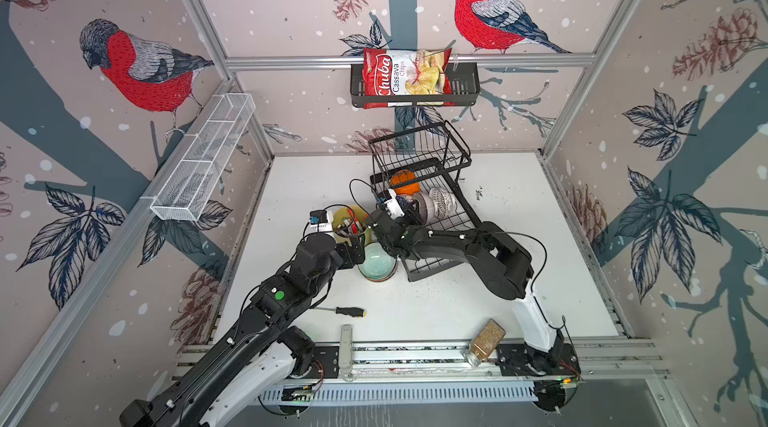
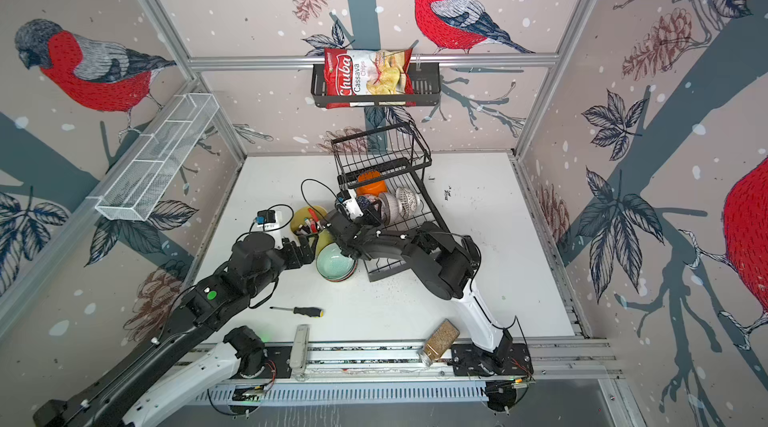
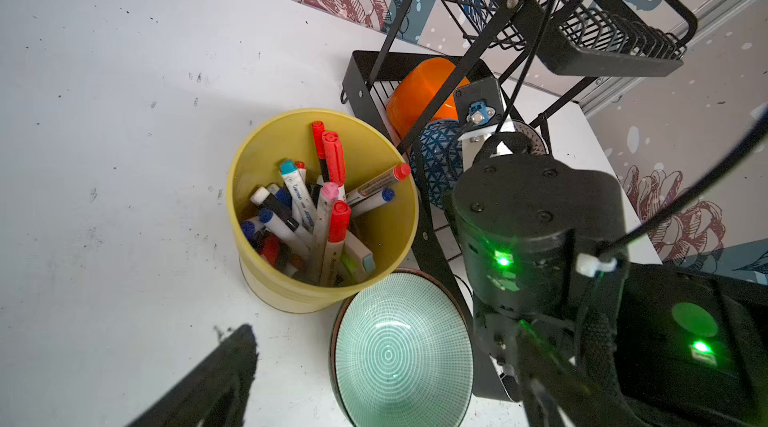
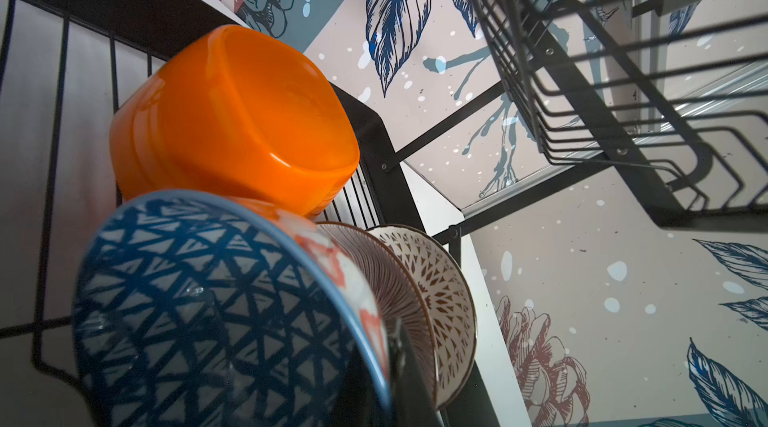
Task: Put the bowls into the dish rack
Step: 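Lower the blue bowl on edge into the rack beside the pink-striped bowl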
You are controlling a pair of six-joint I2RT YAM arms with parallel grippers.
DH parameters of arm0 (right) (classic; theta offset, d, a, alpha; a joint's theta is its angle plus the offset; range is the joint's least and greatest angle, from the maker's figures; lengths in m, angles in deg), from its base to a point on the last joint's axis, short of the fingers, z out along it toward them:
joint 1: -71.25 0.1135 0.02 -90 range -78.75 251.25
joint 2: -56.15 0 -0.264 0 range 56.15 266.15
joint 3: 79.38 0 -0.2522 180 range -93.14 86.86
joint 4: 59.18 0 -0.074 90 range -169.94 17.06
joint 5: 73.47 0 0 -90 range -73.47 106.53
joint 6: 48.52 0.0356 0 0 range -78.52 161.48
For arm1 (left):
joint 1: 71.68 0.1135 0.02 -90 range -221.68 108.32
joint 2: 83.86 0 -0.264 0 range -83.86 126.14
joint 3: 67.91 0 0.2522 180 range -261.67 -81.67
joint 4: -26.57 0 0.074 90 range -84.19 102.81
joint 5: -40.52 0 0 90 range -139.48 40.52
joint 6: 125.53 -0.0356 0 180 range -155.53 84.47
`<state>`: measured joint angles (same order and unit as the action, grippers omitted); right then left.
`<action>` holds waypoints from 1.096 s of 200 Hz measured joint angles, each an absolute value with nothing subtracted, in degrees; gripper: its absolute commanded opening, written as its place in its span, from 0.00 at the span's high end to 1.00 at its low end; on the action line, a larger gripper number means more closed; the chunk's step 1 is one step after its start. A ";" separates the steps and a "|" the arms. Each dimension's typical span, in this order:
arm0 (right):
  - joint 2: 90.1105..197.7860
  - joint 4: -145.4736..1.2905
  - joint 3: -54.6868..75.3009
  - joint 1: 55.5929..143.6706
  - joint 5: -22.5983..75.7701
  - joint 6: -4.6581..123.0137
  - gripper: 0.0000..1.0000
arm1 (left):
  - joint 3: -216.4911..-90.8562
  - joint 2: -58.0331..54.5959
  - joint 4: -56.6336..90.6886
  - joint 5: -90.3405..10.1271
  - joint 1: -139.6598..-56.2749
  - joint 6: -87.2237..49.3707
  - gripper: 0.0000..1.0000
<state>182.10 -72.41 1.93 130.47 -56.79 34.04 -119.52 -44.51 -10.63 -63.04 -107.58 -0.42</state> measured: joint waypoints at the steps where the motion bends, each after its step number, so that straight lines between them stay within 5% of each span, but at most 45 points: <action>1: 182.10 -72.52 1.91 130.49 -56.81 34.08 0.93 | -119.50 -44.51 -10.63 -63.04 -107.58 -0.42 0.05; 111: 183.30 -82.15 -2.63 131.19 -54.47 40.33 0.80 | -118.97 -45.29 -10.70 -63.15 -107.58 0.06 0.05; 219: 183.96 -84.45 -4.45 131.08 -51.34 41.80 0.55 | -118.49 -45.82 -10.83 -63.24 -107.58 0.10 0.05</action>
<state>183.96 -84.45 -4.45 131.08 -51.34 41.80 -118.49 -45.82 -10.83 -63.24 -107.58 0.10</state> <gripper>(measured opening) 0.429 0.948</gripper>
